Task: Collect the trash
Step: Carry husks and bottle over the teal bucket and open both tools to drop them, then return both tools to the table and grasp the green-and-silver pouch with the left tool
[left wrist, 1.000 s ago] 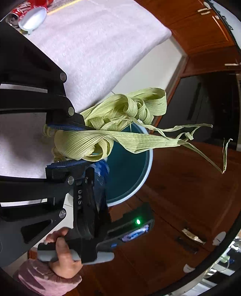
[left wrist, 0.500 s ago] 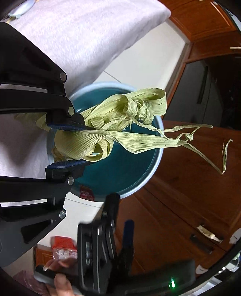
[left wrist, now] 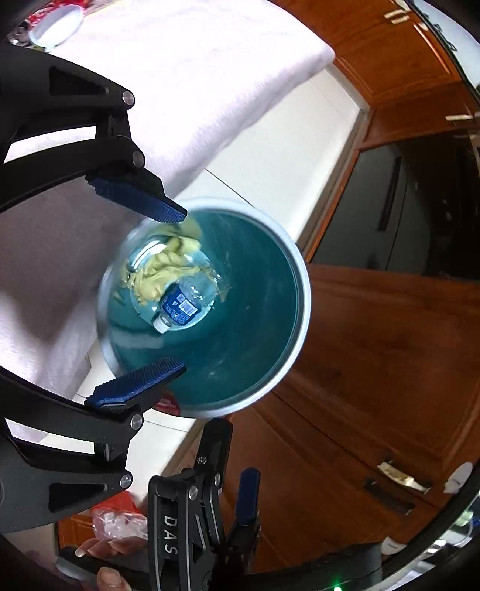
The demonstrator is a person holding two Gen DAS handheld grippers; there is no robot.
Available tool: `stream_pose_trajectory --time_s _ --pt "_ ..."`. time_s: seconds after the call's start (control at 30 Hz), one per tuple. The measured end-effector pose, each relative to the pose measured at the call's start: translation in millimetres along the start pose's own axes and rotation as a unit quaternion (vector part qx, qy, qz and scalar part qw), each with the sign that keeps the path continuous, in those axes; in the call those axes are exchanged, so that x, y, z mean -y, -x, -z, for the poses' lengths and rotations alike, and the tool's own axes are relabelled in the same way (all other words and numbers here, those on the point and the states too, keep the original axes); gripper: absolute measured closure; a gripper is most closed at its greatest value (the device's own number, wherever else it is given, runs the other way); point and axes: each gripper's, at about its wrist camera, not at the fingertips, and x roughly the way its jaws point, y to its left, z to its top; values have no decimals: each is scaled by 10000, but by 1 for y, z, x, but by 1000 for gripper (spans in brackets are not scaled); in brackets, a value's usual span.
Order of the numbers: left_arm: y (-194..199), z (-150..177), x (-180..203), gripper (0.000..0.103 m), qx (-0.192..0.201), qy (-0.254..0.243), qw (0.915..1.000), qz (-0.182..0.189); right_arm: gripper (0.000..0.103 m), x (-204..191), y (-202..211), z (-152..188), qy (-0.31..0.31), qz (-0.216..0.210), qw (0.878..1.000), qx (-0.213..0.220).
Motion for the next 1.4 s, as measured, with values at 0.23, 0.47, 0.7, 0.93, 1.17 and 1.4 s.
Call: stream_pose_trajectory --time_s 0.23,0.47,0.7,0.93,1.17,1.4 --pt "35 19 -10 26 194 262 9992 -229 13 -27 23 13 221 5 9997 117" --pt "96 73 -28 26 512 561 9959 -488 13 -87 48 42 750 -279 9965 241" --pt "151 140 -66 26 609 1016 9885 -942 13 -165 60 80 1344 -580 9890 232" --pt "201 217 -116 26 643 1467 9741 -1597 13 -243 70 118 1897 -820 9783 130" --pt "234 280 -179 26 684 2196 9570 -1769 13 -292 70 142 2261 -910 9698 16" --pt "233 311 -201 26 659 2611 9472 -1743 13 -325 69 156 2458 -998 9642 -80"
